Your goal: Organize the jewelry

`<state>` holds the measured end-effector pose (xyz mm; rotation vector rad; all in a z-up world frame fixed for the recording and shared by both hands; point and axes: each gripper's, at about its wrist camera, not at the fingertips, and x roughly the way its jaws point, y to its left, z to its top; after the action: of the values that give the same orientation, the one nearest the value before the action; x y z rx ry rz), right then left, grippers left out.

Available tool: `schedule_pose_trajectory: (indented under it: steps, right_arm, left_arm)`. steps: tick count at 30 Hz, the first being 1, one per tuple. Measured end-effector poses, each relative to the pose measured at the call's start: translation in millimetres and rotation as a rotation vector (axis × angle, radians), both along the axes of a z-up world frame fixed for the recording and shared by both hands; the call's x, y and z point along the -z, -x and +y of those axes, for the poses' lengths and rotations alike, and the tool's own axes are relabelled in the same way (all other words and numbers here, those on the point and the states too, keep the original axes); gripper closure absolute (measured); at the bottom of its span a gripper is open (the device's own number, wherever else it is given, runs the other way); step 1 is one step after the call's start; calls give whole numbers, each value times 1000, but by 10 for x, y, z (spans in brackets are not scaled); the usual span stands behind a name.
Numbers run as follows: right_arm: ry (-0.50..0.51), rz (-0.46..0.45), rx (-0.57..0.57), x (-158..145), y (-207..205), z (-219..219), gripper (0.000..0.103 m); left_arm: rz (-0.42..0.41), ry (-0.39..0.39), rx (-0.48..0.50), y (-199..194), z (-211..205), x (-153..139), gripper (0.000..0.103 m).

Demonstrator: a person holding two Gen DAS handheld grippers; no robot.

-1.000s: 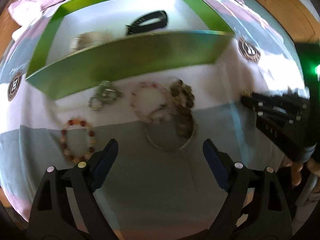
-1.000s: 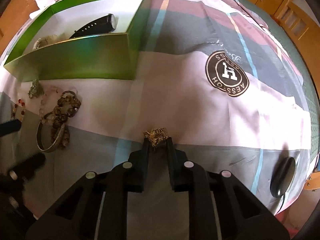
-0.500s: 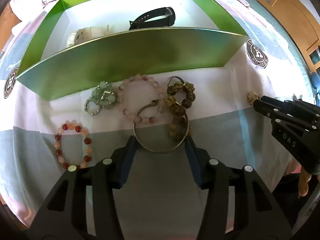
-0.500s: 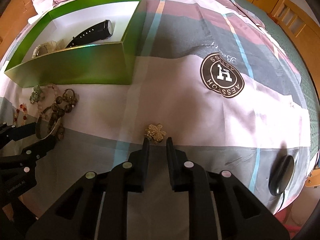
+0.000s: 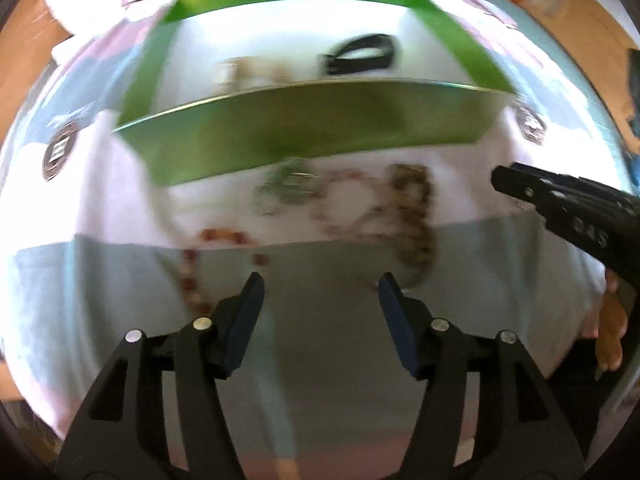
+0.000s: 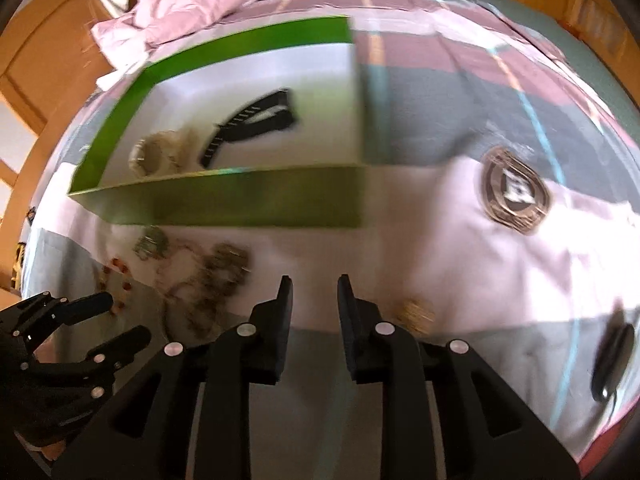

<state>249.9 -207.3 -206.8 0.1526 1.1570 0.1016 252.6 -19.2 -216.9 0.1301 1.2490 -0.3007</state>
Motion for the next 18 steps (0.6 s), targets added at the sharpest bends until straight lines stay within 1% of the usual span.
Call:
schedule_pose_trajectory:
  steps: [3, 4, 6, 8, 9, 12, 14, 18]
  right_arm:
    - [13, 19, -45, 102, -135, 260, 79]
    - [23, 30, -52, 143, -179, 314, 79]
    - [35, 61, -65, 248, -266, 426, 79]
    - [51, 59, -81, 259, -304, 535, 81]
    - [52, 59, -93, 238, -312, 579, 92]
    - [35, 35, -103, 135, -290, 642, 92]
    - [-4, 6, -92, 9, -260, 603, 92]
    - [-44, -71, -78, -276, -161, 457, 92]
  left_arm:
    - [5, 15, -83, -107, 188, -47, 43]
    - [1, 12, -108, -139, 233, -58, 41]
    - [-13, -6, -153, -182, 339, -76, 37]
    - [-15, -22, -170, -213, 433, -62, 36]
    - [-11, -25, -173, -223, 472, -51, 36]
    - [-4, -48, -183, -233, 594, -30, 36]
    - [0, -55, -197, -244, 649, -18, 36]
    - [-4, -55, -230, -256, 771, -37, 34]
